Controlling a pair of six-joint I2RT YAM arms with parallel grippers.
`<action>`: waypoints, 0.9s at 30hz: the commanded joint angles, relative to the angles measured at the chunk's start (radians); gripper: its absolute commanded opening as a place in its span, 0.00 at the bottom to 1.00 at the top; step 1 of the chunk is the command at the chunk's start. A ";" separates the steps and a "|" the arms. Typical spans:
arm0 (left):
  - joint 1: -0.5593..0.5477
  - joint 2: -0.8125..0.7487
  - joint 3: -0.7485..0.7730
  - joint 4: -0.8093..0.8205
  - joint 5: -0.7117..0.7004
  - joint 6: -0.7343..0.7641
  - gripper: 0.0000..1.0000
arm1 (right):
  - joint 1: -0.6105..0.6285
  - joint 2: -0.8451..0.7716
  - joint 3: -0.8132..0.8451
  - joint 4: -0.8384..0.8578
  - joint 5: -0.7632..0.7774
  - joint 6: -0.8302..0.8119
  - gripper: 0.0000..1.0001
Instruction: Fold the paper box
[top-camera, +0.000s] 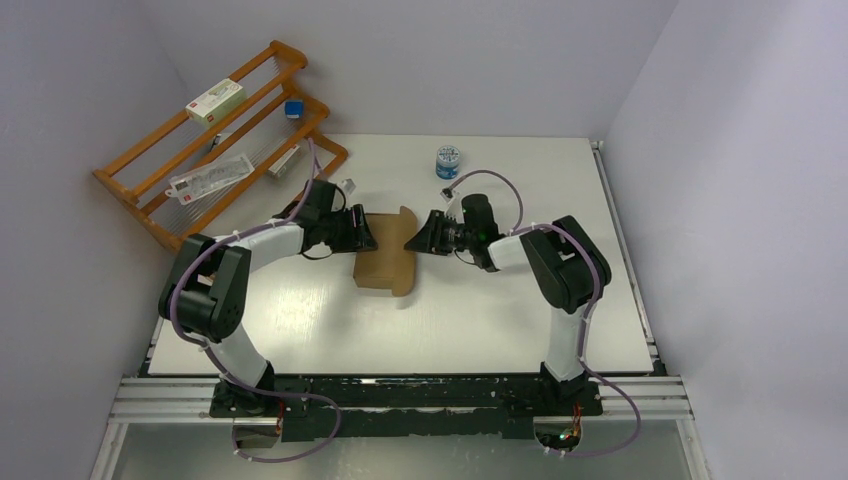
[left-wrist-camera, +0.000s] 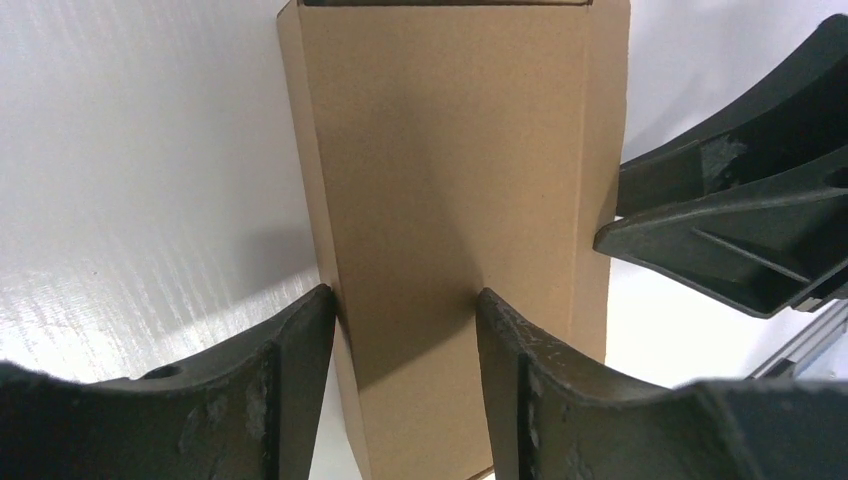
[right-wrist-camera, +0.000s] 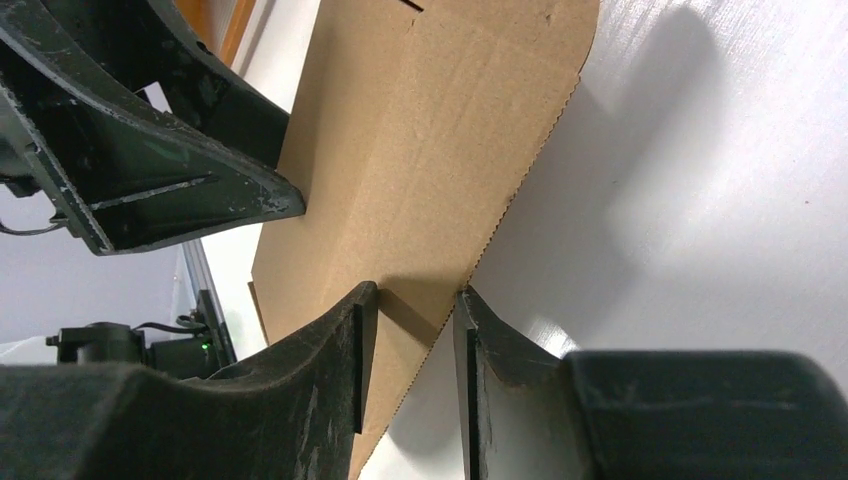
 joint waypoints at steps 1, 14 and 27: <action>-0.016 0.033 -0.044 0.110 0.152 -0.061 0.56 | 0.026 -0.019 -0.021 0.158 -0.136 0.064 0.35; -0.034 0.054 -0.107 0.410 0.355 -0.228 0.56 | 0.028 -0.157 0.001 0.152 -0.221 0.096 0.34; -0.110 0.149 -0.050 0.410 0.308 -0.216 0.58 | 0.055 -0.325 0.050 -0.336 0.063 -0.156 0.35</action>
